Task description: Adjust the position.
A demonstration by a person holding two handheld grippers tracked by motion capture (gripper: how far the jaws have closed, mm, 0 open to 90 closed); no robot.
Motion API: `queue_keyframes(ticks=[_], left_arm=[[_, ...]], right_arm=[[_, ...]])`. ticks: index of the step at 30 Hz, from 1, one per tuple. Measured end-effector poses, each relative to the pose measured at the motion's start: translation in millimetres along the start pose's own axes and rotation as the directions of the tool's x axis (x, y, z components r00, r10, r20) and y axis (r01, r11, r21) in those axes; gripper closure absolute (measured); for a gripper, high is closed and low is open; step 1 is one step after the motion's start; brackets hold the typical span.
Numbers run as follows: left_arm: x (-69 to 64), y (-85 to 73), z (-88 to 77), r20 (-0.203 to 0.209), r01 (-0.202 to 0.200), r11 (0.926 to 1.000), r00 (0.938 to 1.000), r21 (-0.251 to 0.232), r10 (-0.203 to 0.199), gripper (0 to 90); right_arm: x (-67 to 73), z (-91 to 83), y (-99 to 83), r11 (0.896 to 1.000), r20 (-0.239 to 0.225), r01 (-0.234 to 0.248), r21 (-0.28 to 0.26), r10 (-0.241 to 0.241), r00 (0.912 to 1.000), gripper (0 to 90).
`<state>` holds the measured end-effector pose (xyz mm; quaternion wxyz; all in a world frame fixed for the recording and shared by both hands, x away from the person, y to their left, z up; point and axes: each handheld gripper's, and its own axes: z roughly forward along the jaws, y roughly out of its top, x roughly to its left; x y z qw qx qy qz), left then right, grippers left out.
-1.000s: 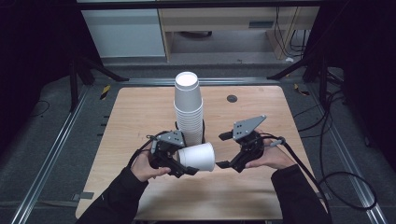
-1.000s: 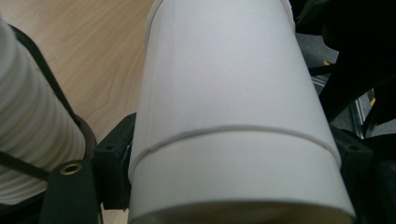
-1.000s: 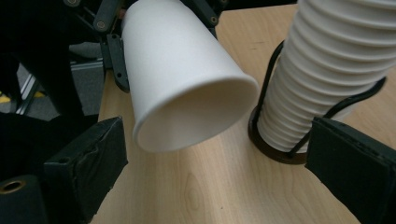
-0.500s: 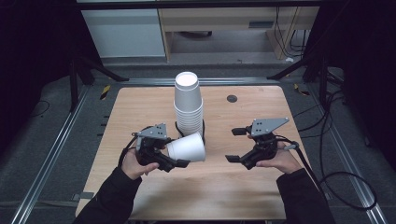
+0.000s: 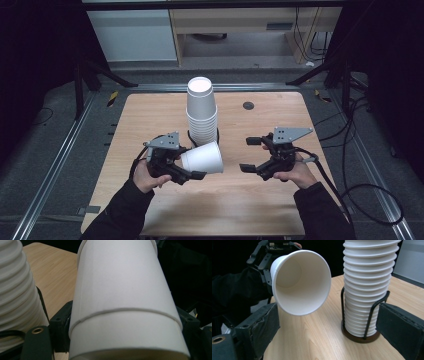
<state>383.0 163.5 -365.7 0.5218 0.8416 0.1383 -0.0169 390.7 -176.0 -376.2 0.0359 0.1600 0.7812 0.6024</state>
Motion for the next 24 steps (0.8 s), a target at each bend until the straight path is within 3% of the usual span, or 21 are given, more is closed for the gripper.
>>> queue_keyframes(ticks=[6, 12, 24], left_arm=[[-4.9, 3.8, 1.8, 0.022, -0.021, 0.9997, 0.9995, -0.009, 0.021, 21.6], [-6.5, 8.6, 6.1, 0.038, -0.034, 0.9994, 0.9987, -0.01, 0.035, 21.5], [-7.5, 10.9, 11.2, 0.062, -0.049, 0.9988, 0.9969, -0.006, 0.049, 21.6]], right_arm=[[1.6, 3.7, -0.7, 0.999, -0.06, -0.023, -0.025, 0.021, 0.998, 5.5], [7.8, 9.1, 0.9, 1.0, -0.108, -0.008, -0.023, 0.005, 0.9942, 4.9], [12.0, 13.5, 1.9, 0.999, -0.138, -0.013, -0.043, 0.007, 0.9903, 5.3]])
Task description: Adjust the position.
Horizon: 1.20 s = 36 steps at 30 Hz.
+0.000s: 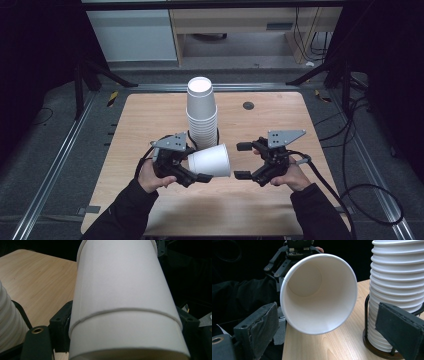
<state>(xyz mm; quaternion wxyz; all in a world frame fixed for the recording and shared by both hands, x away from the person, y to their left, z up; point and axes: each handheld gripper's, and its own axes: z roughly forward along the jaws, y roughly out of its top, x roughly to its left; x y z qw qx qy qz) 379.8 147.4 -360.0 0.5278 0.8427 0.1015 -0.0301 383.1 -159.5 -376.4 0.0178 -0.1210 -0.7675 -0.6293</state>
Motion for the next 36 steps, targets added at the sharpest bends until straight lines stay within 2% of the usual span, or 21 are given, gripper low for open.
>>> queue_keyframes(ticks=[4, 9, 15, 27, 31, 36], left_arm=[[-0.1, 0.3, 3.2, 0.013, -0.007, 1.0, 0.9999, 0.006, 0.007, 21.6], [-1.3, 1.4, 8.1, 0.026, -0.015, 0.9998, 0.9996, 0.012, 0.015, 21.6], [-2.9, 4.0, 8.2, 0.035, -0.026, 0.9996, 0.9991, 0.007, 0.025, 21.6], [-5.1, 9.0, 19.4, 0.057, -0.041, 0.999, 0.9976, 0.017, 0.04, 21.6], [-6.0, 9.0, 22.1, 0.057, -0.045, 0.9987, 0.9974, 0.022, 0.044, 21.5], [-7.0, 9.2, 23.7, 0.047, -0.051, 0.9984, 0.9976, 0.024, 0.05, 21.6]], right_arm=[[0.4, 0.6, 0.1, 1.0, -0.004, 0.0, -0.004, 0.0, 1.0, 5.4], [4.1, 4.5, 1.6, 1.0, -0.035, 0.013, 0.005, -0.013, 0.9993, 5.3], [4.3, 6.9, 1.0, 1.0, -0.036, 0.008, 0.009, -0.008, 0.9993, 5.4], [3.5, 11.5, -0.7, 1.0, -0.055, 0.003, 0.02, -0.001, 0.9985, 4.6], [2.8, 14.8, -2.0, 1.0, -0.075, 0.001, 0.025, 0.001, 0.9972, 3.7], [2.2, 16.4, -3.2, 0.999, -0.077, -0.001, 0.033, 0.004, 0.997, 4.0]])
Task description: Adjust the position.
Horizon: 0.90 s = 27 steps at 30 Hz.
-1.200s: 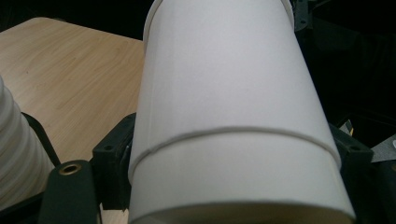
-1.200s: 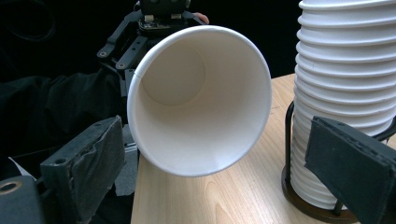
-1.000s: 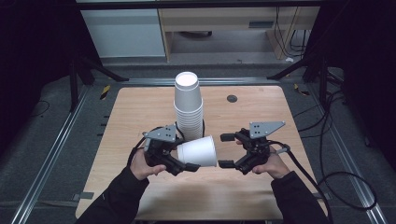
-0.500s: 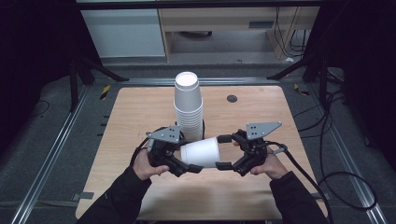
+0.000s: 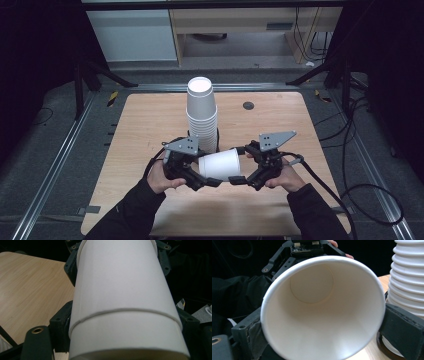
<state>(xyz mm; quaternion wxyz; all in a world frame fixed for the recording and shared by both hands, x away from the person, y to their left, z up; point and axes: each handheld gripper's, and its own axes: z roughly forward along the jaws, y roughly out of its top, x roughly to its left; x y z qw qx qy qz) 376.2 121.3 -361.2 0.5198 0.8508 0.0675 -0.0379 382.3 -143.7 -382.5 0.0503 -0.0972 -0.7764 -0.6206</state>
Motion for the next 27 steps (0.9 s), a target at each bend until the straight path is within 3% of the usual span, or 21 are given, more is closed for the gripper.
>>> queue_keyframes(ticks=[27], left_arm=[[0.9, -2.0, 5.5, 0.013, 0.006, 0.9998, 0.9999, 0.019, -0.006, 22.0]], right_arm=[[0.7, 9.6, -3.9, 1.0, -0.014, 0.021, 0.021, -0.021, 0.9997, 10.1]])
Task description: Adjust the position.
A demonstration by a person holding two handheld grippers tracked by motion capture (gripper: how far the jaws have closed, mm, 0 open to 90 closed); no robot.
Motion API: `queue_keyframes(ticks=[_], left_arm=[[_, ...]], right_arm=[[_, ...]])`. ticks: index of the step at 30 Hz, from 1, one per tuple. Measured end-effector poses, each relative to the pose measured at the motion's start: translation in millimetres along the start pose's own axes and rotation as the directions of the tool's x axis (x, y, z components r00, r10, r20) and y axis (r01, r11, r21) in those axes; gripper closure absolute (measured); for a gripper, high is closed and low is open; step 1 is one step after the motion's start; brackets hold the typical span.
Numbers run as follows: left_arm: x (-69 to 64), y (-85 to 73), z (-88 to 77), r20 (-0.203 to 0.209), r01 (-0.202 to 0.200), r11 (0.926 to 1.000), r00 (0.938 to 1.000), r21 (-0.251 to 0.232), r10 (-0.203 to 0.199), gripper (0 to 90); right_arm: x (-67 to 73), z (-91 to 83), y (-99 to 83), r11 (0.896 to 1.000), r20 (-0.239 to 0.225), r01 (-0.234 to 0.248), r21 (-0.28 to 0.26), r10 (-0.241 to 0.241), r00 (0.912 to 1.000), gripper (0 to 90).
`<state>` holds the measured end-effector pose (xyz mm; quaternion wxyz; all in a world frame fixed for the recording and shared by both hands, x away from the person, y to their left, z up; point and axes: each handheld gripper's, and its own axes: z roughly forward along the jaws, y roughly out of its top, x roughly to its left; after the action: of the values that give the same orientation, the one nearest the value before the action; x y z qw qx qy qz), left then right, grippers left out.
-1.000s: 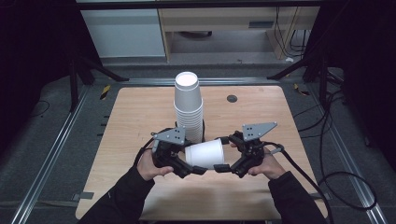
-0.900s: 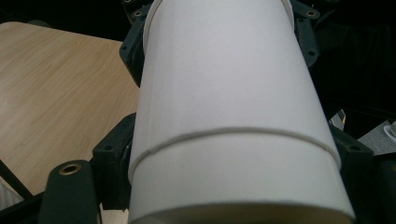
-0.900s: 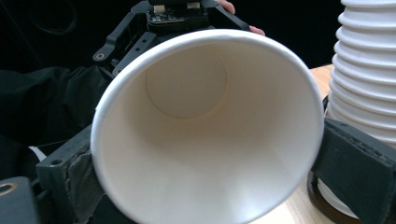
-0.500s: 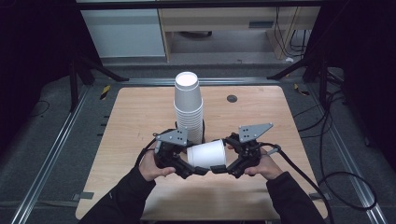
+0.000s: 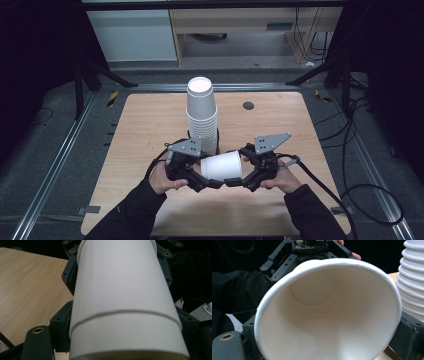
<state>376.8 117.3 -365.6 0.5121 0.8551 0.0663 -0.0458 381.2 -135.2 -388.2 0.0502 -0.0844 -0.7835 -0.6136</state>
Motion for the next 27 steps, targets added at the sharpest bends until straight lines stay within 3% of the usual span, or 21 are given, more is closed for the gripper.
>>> queue_keyframes(ticks=[10, 27], left_arm=[[0.6, -1.3, 0.9, 0.005, 0.004, 1.0, 1.0, 0.001, -0.004, 21.5], [1.4, -6.0, -6.8, -0.035, 0.001, 0.9993, 0.9994, 0.036, 0.001, 20.5]], right_arm=[[0.2, -0.3, -0.3, 1.0, 0.001, 0.0, 0.008, 0.0, 1.0, 10.8], [0.0, -8.5, 2.0, 1.0, 0.026, 0.011, 0.015, -0.011, 0.9996, 10.5]])
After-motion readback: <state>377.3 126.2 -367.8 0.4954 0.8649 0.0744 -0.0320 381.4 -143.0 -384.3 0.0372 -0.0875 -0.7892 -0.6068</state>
